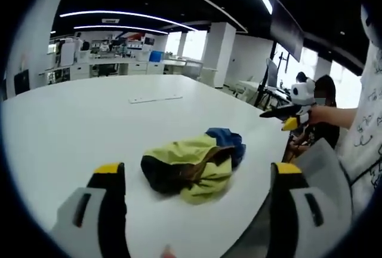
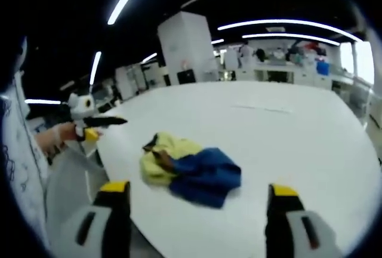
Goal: Fold the garment on the visible template until the final outline fits inside the template.
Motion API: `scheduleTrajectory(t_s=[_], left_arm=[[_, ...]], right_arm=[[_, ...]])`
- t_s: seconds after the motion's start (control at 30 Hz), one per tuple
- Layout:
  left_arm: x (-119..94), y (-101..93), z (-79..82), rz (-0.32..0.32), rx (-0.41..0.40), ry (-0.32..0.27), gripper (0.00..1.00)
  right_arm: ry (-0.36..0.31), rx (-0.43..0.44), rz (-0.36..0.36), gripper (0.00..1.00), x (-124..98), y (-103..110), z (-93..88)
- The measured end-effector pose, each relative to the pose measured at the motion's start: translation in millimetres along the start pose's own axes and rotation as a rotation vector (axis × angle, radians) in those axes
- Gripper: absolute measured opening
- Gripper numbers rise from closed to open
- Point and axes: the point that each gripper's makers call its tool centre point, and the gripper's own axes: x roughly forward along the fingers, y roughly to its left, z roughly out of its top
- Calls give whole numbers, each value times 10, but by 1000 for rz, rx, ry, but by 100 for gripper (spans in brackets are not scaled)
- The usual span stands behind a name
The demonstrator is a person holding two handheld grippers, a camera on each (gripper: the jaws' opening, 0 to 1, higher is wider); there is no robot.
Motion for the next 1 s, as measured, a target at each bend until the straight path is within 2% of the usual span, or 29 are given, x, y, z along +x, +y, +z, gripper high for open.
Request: scheduleTrajectory(t_s=[0.07, 0.17, 0.33, 0.43, 0.63, 0.8, 0.9, 1.0], left_arm=[[44, 9, 1, -2, 9, 5, 97], [100, 21, -38, -6, 52, 27, 95], [160, -46, -55, -49, 63, 36, 87], [189, -41, -82, -45, 80, 48, 88], [197, 18, -146, -34, 95, 72, 82], [244, 98, -252, -32, 160, 125, 73], [290, 128, -281, -27, 179, 119, 62], [329, 165, -267, -5, 174, 106, 45]], right_arm=[[5, 0, -4, 96, 1, -14, -11], [25, -18, -7, 94, 6, -22, -33], [51, -74, -27, 92, 32, -80, -42], [46, -61, -23, 91, 76, -113, -25], [55, -77, -24, 87, 191, -128, -2], [75, -101, 10, 83, 304, -81, 10], [90, -128, 29, 81, 383, -40, 22], [99, -124, 57, 81, 451, -14, 21]])
